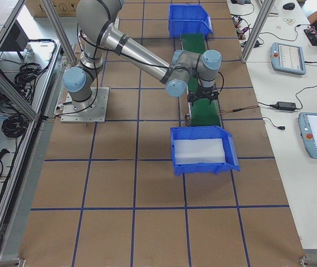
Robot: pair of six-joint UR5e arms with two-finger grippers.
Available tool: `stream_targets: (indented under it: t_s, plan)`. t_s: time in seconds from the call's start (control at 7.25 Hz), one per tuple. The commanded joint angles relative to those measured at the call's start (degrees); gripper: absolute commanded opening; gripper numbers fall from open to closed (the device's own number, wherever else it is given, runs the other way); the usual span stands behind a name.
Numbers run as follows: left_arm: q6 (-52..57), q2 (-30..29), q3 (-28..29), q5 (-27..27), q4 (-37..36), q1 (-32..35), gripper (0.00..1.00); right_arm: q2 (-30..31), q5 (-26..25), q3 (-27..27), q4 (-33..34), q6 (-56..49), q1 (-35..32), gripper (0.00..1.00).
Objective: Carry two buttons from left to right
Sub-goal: 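Position the right gripper over the arriving red button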
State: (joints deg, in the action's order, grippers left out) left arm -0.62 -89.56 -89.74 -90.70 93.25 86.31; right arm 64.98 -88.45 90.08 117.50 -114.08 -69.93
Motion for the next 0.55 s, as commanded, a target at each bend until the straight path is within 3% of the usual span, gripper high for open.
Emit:
stream_targets:
  t_s: [0.0,0.41]
  plan:
    - [0.0,0.0,0.0,0.0,0.0,0.0,1.00,-0.1,0.0,0.0,0.0,0.0,0.0,1.00]
    - [0.0,0.0,0.0,0.0,0.0,0.0,1.00,-0.3,-0.1,-1.1,0.0,-0.5,0.0,1.00]
